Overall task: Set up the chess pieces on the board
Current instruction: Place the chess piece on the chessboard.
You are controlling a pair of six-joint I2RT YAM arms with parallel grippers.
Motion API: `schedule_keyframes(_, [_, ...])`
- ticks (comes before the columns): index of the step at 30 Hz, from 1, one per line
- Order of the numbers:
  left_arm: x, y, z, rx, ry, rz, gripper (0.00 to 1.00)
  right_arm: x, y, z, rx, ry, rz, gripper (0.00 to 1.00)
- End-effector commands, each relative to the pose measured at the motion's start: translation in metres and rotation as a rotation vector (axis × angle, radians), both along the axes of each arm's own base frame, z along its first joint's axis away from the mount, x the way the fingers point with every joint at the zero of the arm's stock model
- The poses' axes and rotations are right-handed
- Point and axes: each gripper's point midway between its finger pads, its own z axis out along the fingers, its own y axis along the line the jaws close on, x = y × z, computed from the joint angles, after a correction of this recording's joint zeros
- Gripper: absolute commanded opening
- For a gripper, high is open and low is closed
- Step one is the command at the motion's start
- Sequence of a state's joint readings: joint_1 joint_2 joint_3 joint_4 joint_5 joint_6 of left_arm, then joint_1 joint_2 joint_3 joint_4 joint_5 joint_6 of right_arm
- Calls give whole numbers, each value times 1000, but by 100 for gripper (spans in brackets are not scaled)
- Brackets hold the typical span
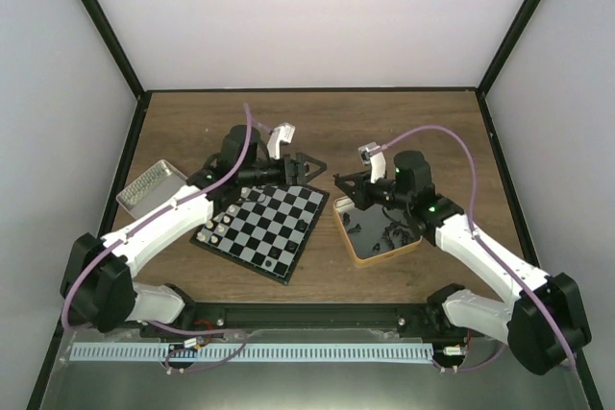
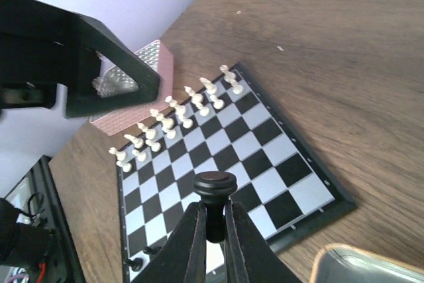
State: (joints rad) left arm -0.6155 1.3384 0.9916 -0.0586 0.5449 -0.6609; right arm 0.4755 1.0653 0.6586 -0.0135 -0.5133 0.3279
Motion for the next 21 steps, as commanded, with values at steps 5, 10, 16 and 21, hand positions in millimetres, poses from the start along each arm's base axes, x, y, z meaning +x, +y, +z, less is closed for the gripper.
schedule_keyframes(5, [-3,-12,-25,-33,197,-28,61,-2,45,34,1,-80,169,4])
schedule_keyframes(10, [2,-2,-23,-37,188,35,50,-4,59,34,0,-85,210,4])
schedule_keyframes(16, [-1,2,-24,-70,197,47,37,-4,62,33,6,-79,210,4])
schedule_keyframes(21, [-4,3,-28,-71,210,44,34,0,64,36,26,-78,193,4])
